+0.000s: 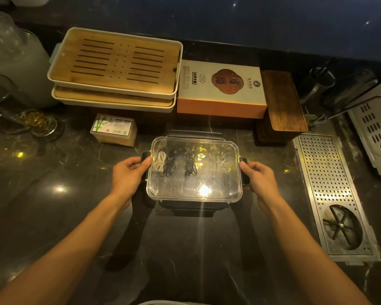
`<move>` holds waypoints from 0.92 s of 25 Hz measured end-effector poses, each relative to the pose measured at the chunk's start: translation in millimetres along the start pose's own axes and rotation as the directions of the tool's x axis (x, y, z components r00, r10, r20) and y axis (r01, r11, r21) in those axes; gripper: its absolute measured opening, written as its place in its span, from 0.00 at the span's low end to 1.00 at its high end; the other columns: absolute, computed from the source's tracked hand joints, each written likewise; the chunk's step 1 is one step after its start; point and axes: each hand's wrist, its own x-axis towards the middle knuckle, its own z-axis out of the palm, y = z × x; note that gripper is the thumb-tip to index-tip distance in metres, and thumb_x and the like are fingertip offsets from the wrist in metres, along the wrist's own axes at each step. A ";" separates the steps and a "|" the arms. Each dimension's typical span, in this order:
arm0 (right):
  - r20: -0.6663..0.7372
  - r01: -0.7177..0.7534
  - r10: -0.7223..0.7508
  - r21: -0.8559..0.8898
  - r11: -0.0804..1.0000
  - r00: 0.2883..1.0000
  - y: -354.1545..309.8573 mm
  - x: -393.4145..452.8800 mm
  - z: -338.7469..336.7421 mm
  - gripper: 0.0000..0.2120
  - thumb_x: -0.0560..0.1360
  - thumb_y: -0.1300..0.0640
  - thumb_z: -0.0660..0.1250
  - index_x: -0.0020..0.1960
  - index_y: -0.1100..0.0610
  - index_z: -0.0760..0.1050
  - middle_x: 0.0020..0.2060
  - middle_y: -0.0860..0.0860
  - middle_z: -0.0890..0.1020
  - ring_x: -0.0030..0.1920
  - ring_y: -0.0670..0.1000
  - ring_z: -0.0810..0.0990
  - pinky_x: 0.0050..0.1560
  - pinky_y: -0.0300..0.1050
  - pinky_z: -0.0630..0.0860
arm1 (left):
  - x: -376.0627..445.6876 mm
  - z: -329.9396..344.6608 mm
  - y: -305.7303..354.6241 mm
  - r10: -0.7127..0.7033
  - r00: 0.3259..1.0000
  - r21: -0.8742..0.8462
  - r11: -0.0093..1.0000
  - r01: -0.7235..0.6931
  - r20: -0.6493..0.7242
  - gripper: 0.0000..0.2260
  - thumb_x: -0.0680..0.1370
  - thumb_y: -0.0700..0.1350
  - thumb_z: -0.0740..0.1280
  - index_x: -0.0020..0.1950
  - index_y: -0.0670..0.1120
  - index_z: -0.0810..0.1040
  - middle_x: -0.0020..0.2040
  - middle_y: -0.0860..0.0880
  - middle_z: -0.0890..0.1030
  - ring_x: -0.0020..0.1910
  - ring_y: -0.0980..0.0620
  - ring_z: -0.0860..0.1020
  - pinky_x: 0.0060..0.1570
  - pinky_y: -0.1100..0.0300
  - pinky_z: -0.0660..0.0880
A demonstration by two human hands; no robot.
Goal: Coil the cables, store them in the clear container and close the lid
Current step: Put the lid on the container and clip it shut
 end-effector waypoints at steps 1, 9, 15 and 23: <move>-0.003 -0.013 0.013 0.032 0.999 1.000 0.5 -0.3 0.2 0.11 0.79 0.52 0.72 0.53 0.59 0.80 0.52 0.62 0.84 0.53 0.62 0.85 0.42 0.56 0.86 | -0.2 0.1 -0.2 0.017 1.000 0.013 1.000 -0.017 -0.015 0.06 0.77 0.42 0.74 0.52 0.47 0.79 0.37 0.52 0.85 0.32 0.66 0.82 0.31 0.74 0.74; -0.121 0.129 -0.156 -0.207 0.970 0.980 -0.5 -12.2 12.2 0.13 0.81 0.50 0.68 0.48 0.58 0.85 0.40 0.52 0.86 0.44 0.51 0.83 0.48 0.52 0.81 | -0.3 -3.1 0.7 0.079 0.997 0.192 0.978 -0.079 0.008 0.10 0.77 0.46 0.73 0.57 0.44 0.85 0.45 0.54 0.85 0.43 0.62 0.82 0.43 0.66 0.78; -0.034 0.176 -0.186 -0.190 0.966 0.982 -5.4 -20.0 12.6 0.13 0.80 0.51 0.71 0.46 0.59 0.86 0.39 0.55 0.87 0.40 0.51 0.85 0.40 0.39 0.78 | 2.7 -4.4 4.9 0.044 0.998 0.231 0.972 -0.052 0.038 0.10 0.78 0.47 0.72 0.56 0.45 0.85 0.47 0.54 0.86 0.47 0.59 0.82 0.43 0.68 0.75; 0.058 0.163 -0.154 -0.502 0.850 0.986 -7.8 -43.9 18.8 0.48 0.71 0.34 0.74 0.80 0.57 0.61 0.77 0.57 0.67 0.75 0.59 0.69 0.72 0.61 0.71 | 8.0 3.0 38.0 0.340 0.899 0.629 0.643 -0.437 0.278 0.23 0.78 0.53 0.72 0.71 0.48 0.75 0.62 0.52 0.79 0.59 0.54 0.78 0.59 0.56 0.76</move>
